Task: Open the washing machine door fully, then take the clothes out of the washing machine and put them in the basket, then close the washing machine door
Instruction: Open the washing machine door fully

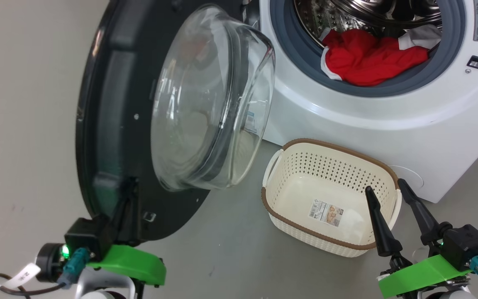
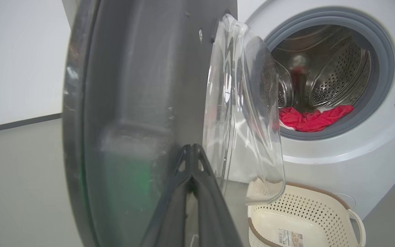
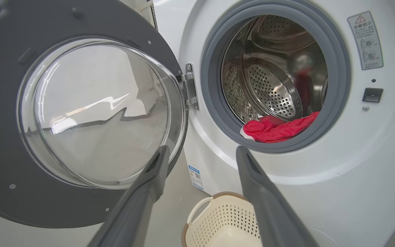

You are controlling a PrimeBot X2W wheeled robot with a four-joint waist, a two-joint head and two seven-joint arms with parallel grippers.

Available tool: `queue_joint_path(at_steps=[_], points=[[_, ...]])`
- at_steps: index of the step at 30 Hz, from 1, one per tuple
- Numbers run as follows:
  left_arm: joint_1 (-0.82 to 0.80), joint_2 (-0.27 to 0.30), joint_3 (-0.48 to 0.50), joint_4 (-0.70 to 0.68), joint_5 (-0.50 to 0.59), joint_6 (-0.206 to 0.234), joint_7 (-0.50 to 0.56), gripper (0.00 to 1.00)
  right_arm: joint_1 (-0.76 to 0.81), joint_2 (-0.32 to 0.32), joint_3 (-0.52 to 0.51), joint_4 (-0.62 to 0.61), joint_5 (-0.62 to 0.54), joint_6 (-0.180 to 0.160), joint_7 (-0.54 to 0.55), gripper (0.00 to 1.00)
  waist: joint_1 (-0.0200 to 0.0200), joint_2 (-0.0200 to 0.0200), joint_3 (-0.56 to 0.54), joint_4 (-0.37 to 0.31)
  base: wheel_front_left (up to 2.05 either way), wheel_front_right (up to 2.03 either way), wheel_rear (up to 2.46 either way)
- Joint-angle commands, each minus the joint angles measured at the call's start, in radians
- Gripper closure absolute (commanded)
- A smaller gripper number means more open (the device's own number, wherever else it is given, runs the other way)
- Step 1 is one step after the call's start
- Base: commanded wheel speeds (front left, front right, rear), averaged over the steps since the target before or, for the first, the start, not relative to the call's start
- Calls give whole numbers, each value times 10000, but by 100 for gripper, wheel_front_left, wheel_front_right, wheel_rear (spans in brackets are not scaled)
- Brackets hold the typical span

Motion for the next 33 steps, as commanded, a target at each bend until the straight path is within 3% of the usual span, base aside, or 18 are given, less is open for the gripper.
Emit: queue_joint_path(at_steps=[1, 33], points=[[-389, 373, 593, -16, -118, 119, -101, 100, -421, -30, 239, -317, -107, 4, 33, 0, 0, 0, 11, -6, 0, 0, 0], [-2324, 764, 1778, 3119, -831, -93, -1618, 100, -231, -30, 132, -1083, -543, 4, 853, 0, 0, 0, 473, 29, 0, 0, 0]])
